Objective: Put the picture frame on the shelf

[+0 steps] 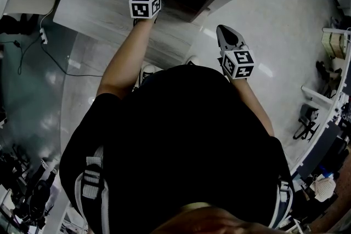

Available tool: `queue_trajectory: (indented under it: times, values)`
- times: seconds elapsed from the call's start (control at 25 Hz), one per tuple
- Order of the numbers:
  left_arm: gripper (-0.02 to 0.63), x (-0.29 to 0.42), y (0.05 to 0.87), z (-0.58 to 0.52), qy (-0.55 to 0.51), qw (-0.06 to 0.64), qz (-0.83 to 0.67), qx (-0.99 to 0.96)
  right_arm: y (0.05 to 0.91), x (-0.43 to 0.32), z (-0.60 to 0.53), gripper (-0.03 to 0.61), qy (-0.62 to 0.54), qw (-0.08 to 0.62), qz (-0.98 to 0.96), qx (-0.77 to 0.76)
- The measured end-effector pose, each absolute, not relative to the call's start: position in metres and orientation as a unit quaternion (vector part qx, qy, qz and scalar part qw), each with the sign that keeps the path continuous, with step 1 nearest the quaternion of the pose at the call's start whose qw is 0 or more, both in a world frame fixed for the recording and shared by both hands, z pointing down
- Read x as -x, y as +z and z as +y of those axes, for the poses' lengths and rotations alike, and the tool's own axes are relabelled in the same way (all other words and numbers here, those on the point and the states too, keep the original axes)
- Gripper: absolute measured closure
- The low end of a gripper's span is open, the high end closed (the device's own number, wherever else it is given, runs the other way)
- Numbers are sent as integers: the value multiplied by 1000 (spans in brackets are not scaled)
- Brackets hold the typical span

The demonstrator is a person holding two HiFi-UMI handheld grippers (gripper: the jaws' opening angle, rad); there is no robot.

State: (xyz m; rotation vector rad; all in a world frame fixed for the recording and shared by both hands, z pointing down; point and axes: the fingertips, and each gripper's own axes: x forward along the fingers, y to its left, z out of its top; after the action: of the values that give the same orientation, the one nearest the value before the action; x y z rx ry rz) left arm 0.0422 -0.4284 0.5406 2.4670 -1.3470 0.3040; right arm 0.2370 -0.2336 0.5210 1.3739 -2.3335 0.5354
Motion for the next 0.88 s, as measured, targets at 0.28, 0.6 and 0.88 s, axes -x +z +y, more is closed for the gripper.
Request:
queue_trajectory:
  times: [0.28, 0.6, 0.88]
  values:
    - [357, -43, 553, -419, 126, 172, -461, -861, 523, -234, -230, 562, 191, 189, -831, -487]
    - [354, -32, 561, -408, 124, 191, -455, -861, 523, -222, -227, 561, 191, 187, -835, -481]
    - [354, -16, 566, -392, 134, 193, -450, -862, 520, -211, -224, 562, 192, 182, -837, -479]
